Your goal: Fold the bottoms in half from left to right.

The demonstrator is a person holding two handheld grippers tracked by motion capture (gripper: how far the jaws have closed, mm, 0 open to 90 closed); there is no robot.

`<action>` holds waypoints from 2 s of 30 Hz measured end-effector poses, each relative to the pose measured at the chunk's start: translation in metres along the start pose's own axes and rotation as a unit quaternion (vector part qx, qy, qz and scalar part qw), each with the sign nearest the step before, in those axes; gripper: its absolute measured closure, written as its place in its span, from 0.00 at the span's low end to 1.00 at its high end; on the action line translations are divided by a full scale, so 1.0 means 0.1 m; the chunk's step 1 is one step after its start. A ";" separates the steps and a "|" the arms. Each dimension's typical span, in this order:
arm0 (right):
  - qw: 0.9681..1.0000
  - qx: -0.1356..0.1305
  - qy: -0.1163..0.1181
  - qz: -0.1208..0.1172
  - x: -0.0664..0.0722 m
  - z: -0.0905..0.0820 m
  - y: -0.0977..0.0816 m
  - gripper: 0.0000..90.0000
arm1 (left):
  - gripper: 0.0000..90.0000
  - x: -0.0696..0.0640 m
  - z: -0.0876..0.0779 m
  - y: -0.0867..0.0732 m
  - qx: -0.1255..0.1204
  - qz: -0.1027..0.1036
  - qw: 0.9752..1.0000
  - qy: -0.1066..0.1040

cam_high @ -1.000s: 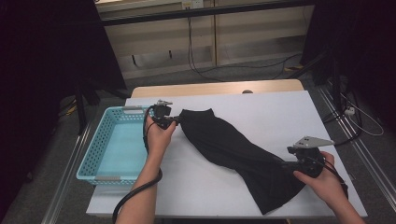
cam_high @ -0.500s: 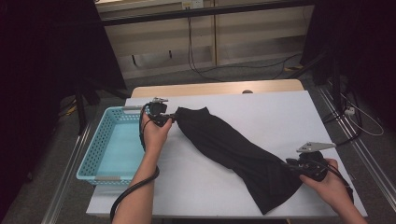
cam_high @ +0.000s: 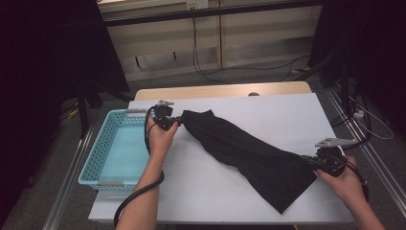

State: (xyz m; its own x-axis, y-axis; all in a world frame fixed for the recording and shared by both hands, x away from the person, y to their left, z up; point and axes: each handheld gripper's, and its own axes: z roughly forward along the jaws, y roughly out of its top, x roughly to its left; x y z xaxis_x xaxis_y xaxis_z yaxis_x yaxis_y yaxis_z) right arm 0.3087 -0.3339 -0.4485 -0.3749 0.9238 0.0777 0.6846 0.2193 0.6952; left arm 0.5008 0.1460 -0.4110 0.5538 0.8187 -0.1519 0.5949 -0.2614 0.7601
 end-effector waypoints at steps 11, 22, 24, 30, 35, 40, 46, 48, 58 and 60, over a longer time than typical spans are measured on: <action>0.998 -0.018 0.029 -0.054 0.49 -0.06 0.08 0.59 | 0.96 -0.04 0.02 -0.04 0.004 0.001 1.000 0.000; 0.996 0.022 0.025 -0.082 0.63 0.08 0.00 0.85 | 0.96 -0.03 0.02 -0.05 0.002 -0.001 1.000 -0.001; 0.996 0.019 0.031 -0.076 0.57 0.04 0.00 0.95 | 0.96 -0.02 0.02 -0.05 0.003 -0.002 1.000 -0.001; 0.998 0.005 0.007 -0.070 0.35 -0.12 -0.02 0.98 | 0.96 -0.03 0.01 -0.05 0.001 0.004 1.000 -0.001; 0.998 -0.014 -0.014 -0.052 0.23 -0.24 -0.02 0.81 | 0.94 -0.03 0.00 -0.03 -0.001 0.006 1.000 0.003; 0.999 -0.019 -0.020 -0.028 0.15 -0.23 -0.04 0.68 | 0.79 -0.04 0.03 -0.04 0.002 0.003 1.000 -0.008; 1.000 0.009 -0.022 -0.011 0.06 -0.12 -0.10 0.75 | 0.53 -0.09 0.06 -0.06 0.005 -0.001 1.000 -0.023; 1.000 0.014 -0.010 -0.004 0.04 -0.10 -0.12 0.87 | 0.45 -0.11 0.06 -0.07 0.005 -0.005 1.000 -0.028; 0.999 -0.004 -0.032 0.003 -0.18 -0.14 -0.01 1.00 | 0.25 -0.29 0.04 -0.20 0.007 0.003 0.998 -0.056; 0.999 -0.009 -0.043 0.006 -0.23 -0.14 0.02 1.00 | 0.24 -0.34 0.03 -0.23 0.009 0.007 0.998 -0.063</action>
State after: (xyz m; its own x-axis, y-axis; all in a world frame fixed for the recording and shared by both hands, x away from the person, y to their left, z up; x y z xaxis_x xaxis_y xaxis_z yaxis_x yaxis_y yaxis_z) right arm 0.3103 -0.3593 -0.4391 -0.3105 0.9502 0.0257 0.6780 0.2025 0.7066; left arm 0.4702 0.1226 -0.4254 0.6308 0.7439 -0.2205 0.5966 -0.2834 0.7508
